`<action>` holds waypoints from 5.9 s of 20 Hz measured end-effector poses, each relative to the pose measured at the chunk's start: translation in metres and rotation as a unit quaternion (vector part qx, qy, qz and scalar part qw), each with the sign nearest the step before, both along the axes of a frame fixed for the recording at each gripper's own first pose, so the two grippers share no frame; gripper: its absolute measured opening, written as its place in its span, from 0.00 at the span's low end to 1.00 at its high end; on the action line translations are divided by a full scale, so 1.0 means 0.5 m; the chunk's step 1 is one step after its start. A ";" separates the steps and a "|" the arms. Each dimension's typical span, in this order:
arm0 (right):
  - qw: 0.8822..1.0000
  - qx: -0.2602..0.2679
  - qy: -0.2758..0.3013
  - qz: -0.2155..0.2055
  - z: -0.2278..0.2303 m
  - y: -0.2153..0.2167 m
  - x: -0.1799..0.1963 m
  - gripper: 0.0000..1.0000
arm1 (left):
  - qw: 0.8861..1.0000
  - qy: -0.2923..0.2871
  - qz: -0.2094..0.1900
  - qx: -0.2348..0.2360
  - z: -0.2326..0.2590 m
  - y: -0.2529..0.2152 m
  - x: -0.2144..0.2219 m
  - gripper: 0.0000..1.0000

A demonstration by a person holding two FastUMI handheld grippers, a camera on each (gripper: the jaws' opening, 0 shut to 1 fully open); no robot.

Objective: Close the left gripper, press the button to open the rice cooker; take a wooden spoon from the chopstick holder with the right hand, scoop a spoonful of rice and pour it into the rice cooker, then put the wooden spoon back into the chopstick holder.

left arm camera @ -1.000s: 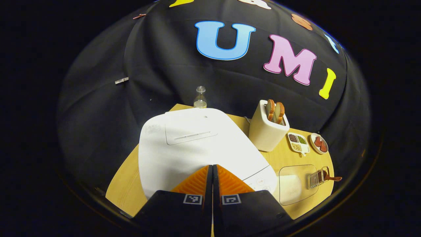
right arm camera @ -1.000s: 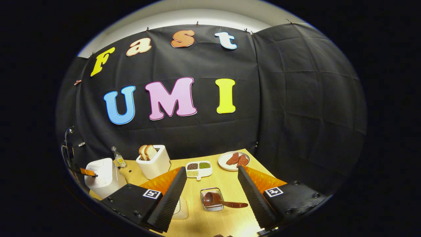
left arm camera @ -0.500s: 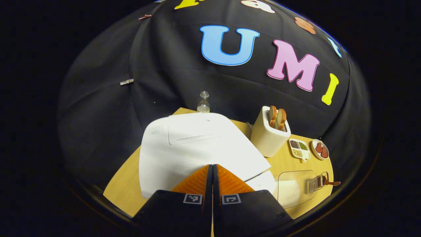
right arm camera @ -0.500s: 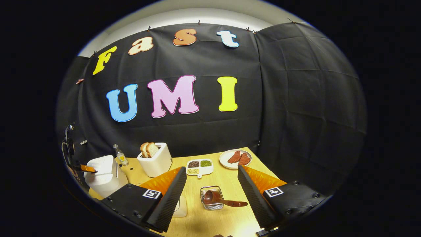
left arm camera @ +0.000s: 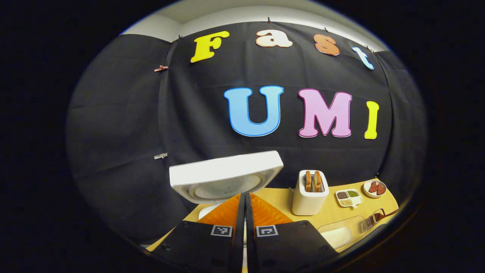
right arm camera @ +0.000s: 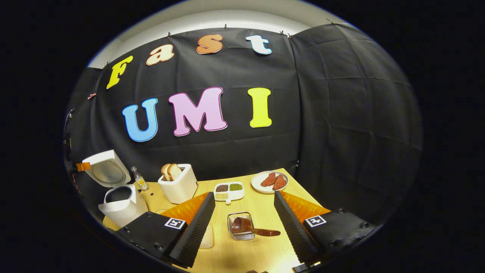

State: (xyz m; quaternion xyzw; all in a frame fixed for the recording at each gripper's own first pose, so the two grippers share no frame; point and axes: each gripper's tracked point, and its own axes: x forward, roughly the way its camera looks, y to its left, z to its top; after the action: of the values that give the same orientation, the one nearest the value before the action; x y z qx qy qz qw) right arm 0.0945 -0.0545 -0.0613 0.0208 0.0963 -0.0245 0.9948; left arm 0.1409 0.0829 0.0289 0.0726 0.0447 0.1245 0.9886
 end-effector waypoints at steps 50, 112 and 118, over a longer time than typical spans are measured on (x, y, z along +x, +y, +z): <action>0.984 0.126 0.070 0.101 -0.344 0.014 0.234 0.29 | 0.995 0.079 -0.042 -0.051 -0.215 -0.381 -0.034 0.94; 0.907 0.373 0.197 0.007 -0.355 0.420 0.132 0.25 | 0.986 0.071 -0.037 -0.145 -0.320 0.083 -0.271 0.94; 0.898 0.410 0.158 -0.003 -0.254 0.378 0.144 0.24 | 0.986 0.067 -0.070 -0.136 -0.302 0.053 -0.269 0.94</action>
State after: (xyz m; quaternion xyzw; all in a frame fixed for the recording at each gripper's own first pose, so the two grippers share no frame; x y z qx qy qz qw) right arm 0.1665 0.1346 -0.1885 0.4227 0.2536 0.0114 0.8700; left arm 0.0064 0.1095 -0.1221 -0.0519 0.1218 0.0423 0.9903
